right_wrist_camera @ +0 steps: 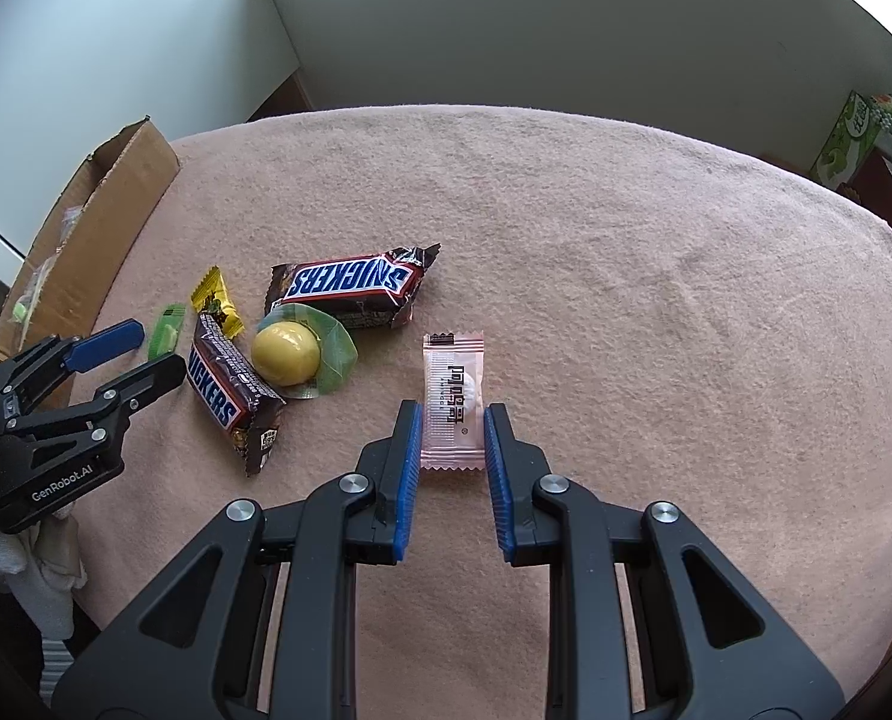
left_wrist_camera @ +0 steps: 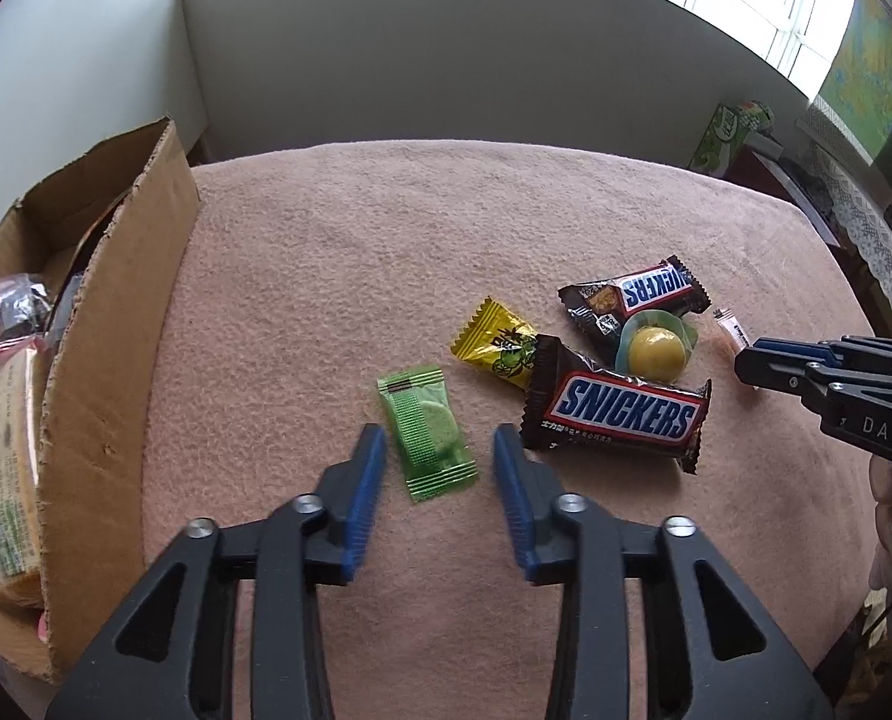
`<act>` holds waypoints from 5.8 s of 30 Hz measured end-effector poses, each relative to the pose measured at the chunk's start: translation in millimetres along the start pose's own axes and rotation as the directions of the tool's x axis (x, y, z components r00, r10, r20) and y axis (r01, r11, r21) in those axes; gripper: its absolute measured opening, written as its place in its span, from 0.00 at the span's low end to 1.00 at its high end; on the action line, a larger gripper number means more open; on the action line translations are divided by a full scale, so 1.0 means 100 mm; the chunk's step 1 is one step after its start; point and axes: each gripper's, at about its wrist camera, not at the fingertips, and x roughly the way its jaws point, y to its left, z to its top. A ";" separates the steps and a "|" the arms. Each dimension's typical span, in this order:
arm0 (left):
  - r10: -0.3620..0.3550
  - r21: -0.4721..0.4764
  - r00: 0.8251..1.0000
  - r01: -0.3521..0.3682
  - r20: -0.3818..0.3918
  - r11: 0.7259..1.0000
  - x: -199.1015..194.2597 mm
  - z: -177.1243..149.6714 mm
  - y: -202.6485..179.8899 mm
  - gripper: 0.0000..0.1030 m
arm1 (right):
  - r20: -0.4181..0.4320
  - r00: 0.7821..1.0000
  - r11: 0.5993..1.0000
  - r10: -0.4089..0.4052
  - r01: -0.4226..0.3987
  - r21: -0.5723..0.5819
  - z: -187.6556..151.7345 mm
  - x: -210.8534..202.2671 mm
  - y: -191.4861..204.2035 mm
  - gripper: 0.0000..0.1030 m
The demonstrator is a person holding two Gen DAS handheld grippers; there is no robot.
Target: Organize snacks
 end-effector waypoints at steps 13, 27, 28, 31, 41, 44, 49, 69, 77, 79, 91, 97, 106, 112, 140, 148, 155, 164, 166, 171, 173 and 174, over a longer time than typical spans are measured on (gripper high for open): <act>0.004 0.060 0.999 -0.006 0.045 0.998 -0.07 -0.04 -0.02 0.20 | 0.027 1.000 1.000 0.014 -0.014 -0.005 -0.02 -0.14 -0.01 0.21; -0.046 0.022 0.986 0.043 0.162 0.999 -0.72 -0.10 0.16 0.20 | 0.110 0.993 0.997 0.051 -0.043 -0.071 0.02 -0.62 0.39 0.21; -0.045 0.011 0.984 0.043 0.170 0.999 -0.75 -0.09 0.20 0.20 | 0.115 0.992 0.996 0.060 -0.051 -0.076 0.03 -0.65 0.44 0.21; -0.041 -0.005 0.981 0.043 0.192 0.999 -0.85 -0.09 0.33 0.20 | 0.131 0.987 0.992 0.090 -0.077 -0.098 0.10 -0.72 0.63 0.21; 0.034 -0.116 0.970 -0.006 0.243 0.993 -1.09 -0.20 1.03 0.20 | 0.146 0.972 0.970 0.184 -0.156 -0.187 0.37 -0.69 1.38 0.21; 0.067 -0.150 0.966 -0.029 0.250 0.988 -1.13 -0.26 1.27 0.20 | 0.134 0.969 0.962 0.207 -0.177 -0.210 0.46 -0.61 1.59 0.21; 0.116 -0.210 0.958 -0.061 0.261 0.976 -1.18 -0.32 1.64 0.20 | 0.106 0.960 0.946 0.258 -0.228 -0.231 0.56 -0.47 1.93 0.21; 0.129 -0.289 0.955 -0.049 0.266 0.956 -1.20 -0.41 2.08 0.27 | 0.060 0.941 0.893 0.332 -0.294 -0.340 0.55 -0.25 2.74 0.62; 0.130 -0.296 0.952 -0.044 0.277 0.954 -1.25 -0.42 2.05 0.43 | 0.116 0.935 0.904 0.334 -0.283 -0.322 0.51 -0.44 2.56 0.82; 0.126 -0.290 0.951 -0.041 0.282 0.956 -1.28 -0.42 2.01 0.43 | 0.131 0.936 0.911 0.326 -0.274 -0.309 0.49 -0.49 2.47 0.83; 0.104 -0.214 0.936 -0.031 0.336 0.976 -1.53 -0.48 1.57 0.62 | 0.202 0.942 0.960 0.266 -0.242 -0.139 0.31 -0.81 1.75 0.91; 0.061 -0.156 0.927 -0.003 0.371 0.988 -1.70 -0.58 1.38 0.62 | 0.270 0.944 0.982 0.187 -0.176 -0.066 0.07 -1.03 1.47 0.92; -0.020 -0.094 0.943 0.054 0.333 0.994 -1.70 -0.76 1.28 0.62 | 0.395 0.916 0.990 0.071 -0.114 0.088 -0.25 -1.20 0.93 0.99; -0.024 -0.097 0.950 0.057 0.311 0.994 -1.70 -0.82 1.22 0.62 | 0.393 0.915 0.971 0.093 -0.171 0.168 -0.27 -1.07 0.57 0.99; 0.011 -0.142 0.985 0.014 0.173 0.990 -0.92 -0.32 -0.13 0.62 | 0.313 0.933 0.964 0.179 -0.230 0.132 -0.81 -1.20 -1.02 0.76; -0.036 -0.135 0.991 0.053 0.126 0.989 -0.58 -0.03 -0.12 0.60 | 0.287 0.942 0.982 0.174 -0.189 0.023 -0.49 -1.15 -0.77 0.67; -0.096 -0.053 0.991 0.101 0.094 0.993 -0.42 0.20 -0.20 0.34 | 0.194 0.945 0.965 0.262 -0.258 -0.046 0.07 -0.73 -0.34 0.54; -0.138 0.017 0.990 0.137 0.033 0.990 -0.13 0.38 -0.35 0.27 | 0.066 0.941 0.941 0.331 -0.325 -0.092 0.67 -0.07 0.04 0.45; -0.138 0.032 0.990 0.138 0.019 0.990 -0.08 0.39 -0.40 0.27 | 0.046 0.939 0.939 0.340 -0.335 -0.081 0.74 0.07 0.06 0.45; -0.129 0.075 0.991 0.131 -0.021 0.989 0.05 0.36 -0.51 0.27 | 0.011 0.941 0.939 0.338 -0.337 -0.068 0.80 0.31 0.10 0.45; -0.125 0.088 0.992 0.127 -0.026 0.988 0.06 0.35 -0.54 0.27 | -0.002 0.944 0.942 0.330 -0.329 -0.066 0.80 0.37 0.09 0.45; -0.127 0.093 0.991 0.129 -0.028 0.987 0.05 0.33 -0.55 0.27 | -0.005 0.946 0.944 0.325 -0.324 -0.067 0.81 0.40 0.11 0.45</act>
